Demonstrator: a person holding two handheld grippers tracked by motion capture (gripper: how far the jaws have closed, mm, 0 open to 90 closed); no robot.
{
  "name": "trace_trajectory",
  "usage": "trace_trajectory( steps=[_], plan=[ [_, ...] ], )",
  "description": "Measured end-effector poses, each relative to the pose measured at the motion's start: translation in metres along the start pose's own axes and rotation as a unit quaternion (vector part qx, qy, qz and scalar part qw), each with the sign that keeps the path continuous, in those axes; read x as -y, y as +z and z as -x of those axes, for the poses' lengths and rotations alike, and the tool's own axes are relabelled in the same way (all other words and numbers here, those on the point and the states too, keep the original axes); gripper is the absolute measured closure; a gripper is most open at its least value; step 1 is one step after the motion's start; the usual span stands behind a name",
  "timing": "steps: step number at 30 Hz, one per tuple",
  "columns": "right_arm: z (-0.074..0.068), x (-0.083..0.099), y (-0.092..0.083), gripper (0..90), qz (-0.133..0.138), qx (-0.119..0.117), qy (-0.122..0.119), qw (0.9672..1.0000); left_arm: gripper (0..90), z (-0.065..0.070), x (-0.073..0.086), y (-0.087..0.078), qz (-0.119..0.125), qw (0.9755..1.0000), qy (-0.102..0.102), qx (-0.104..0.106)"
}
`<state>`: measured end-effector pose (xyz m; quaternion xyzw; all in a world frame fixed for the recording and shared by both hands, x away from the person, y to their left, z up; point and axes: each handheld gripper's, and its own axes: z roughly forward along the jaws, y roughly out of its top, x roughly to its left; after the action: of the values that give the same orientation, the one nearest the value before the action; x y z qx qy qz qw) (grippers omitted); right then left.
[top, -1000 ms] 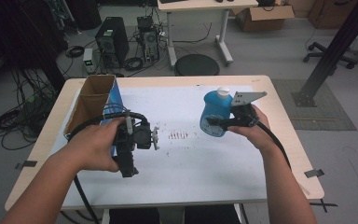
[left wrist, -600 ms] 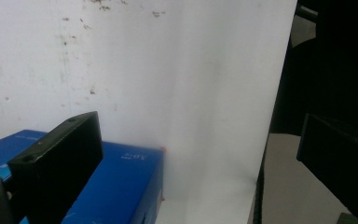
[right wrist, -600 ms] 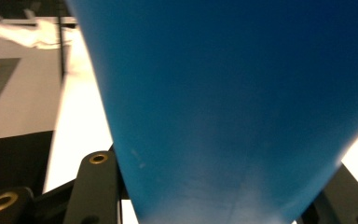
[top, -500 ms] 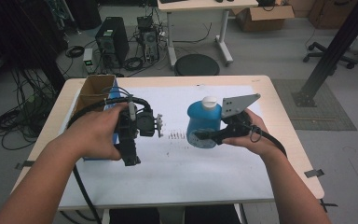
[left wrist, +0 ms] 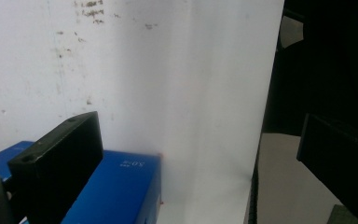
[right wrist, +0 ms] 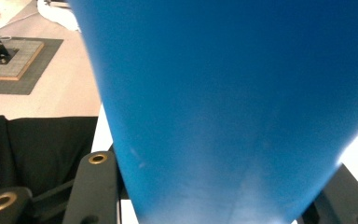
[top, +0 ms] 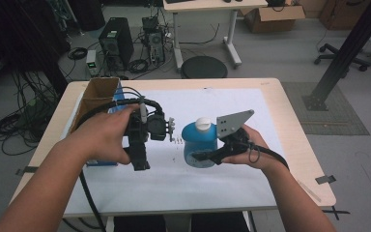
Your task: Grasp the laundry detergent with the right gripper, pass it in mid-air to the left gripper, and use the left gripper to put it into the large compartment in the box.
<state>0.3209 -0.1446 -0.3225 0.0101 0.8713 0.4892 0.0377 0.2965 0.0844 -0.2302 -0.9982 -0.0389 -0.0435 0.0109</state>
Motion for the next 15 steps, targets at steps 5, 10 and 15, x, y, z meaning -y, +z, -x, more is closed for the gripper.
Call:
trace_trajectory(
  steps=[5,10,15],
  plan=[
    [-0.004,0.006,0.013,45.7,0.0,-0.013,0.0,0.9999,0.8,0.0,-0.005,-0.001,0.001,1.0,0.006,-0.001],
    [-0.008,0.008,0.027,45.7,-0.002,-0.028,0.002,0.9996,0.8,0.001,-0.009,-0.001,-0.003,1.0,0.008,0.0],
    [-0.009,0.007,0.037,45.8,-0.001,-0.034,0.007,0.9994,0.8,0.001,-0.01,-0.001,-0.003,1.0,0.009,0.0]
  ],
)
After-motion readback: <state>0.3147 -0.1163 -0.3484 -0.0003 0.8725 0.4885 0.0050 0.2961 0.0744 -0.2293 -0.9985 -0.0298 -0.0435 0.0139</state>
